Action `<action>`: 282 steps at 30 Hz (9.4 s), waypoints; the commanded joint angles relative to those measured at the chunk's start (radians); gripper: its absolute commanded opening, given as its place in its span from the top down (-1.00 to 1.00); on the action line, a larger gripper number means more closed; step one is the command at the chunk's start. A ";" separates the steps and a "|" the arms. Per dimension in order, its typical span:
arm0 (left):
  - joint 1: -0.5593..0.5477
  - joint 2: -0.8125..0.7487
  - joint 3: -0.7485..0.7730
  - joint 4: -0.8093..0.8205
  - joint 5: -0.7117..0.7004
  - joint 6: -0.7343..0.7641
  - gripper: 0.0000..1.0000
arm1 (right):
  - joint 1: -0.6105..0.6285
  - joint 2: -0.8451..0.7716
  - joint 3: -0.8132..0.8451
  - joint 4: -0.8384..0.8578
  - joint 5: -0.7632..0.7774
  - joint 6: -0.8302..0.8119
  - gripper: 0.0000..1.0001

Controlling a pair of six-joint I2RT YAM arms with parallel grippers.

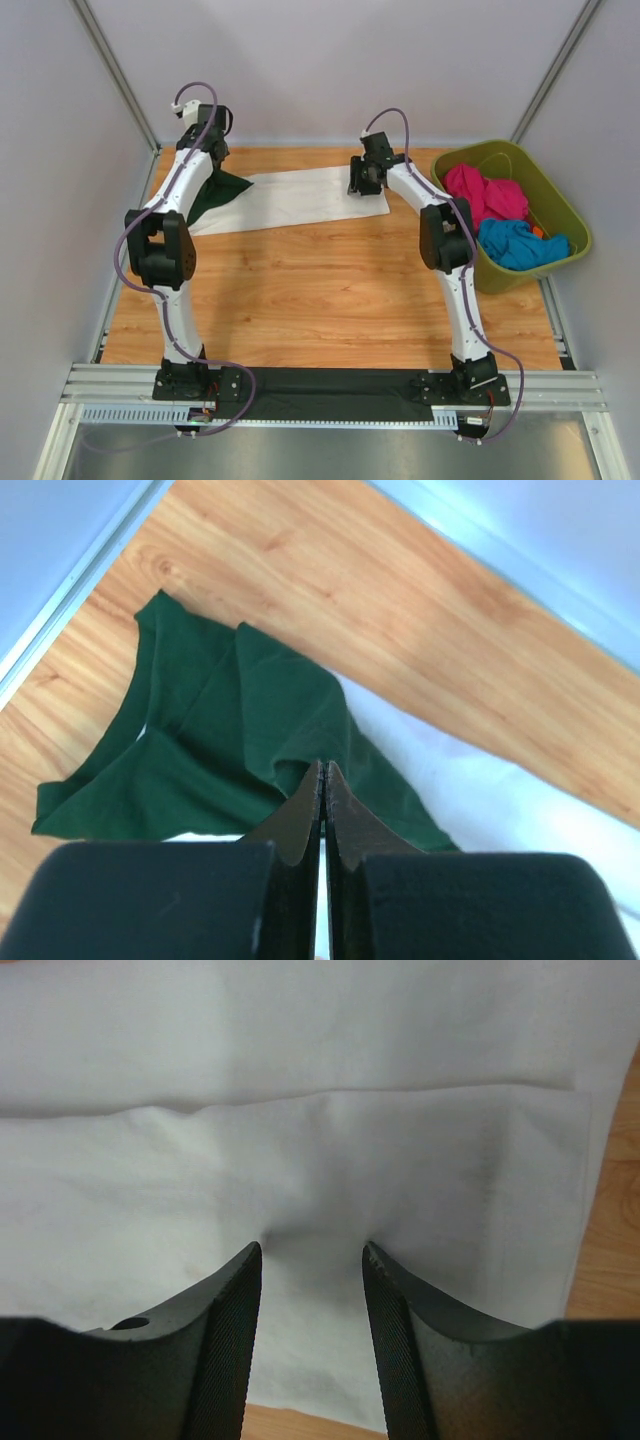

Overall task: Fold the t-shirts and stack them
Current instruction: Fold the tshirt

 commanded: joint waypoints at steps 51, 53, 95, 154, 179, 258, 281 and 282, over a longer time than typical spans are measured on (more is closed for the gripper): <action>0.251 -0.037 -0.122 -0.118 0.498 -0.129 -0.37 | -0.015 -0.166 0.078 -0.132 0.010 -0.037 -0.01; 0.250 -0.016 -0.119 -0.079 0.542 -0.148 -0.12 | -0.015 -0.165 0.094 -0.125 0.007 -0.028 -0.03; 0.135 0.469 0.338 -0.239 0.457 -0.202 1.00 | 0.053 -0.302 -0.574 -0.031 0.177 0.024 0.33; -0.214 0.394 0.515 0.191 0.698 0.034 0.78 | 0.509 -0.846 -0.788 -0.149 0.258 0.130 0.01; -0.284 -0.775 -0.969 0.016 0.639 -0.217 -0.44 | 0.352 -0.939 -1.075 -0.029 0.151 0.263 -0.39; -0.737 -1.229 -1.492 -0.240 0.403 -0.721 1.00 | 0.752 -1.054 -1.612 0.383 0.022 0.931 0.44; -0.724 -1.156 -1.217 -0.387 0.251 -0.554 1.00 | 0.734 -1.171 -1.466 0.213 0.065 0.883 0.99; -0.717 -1.148 -1.196 -0.398 0.244 -0.532 1.00 | 0.723 -1.177 -1.456 0.196 0.068 0.879 0.99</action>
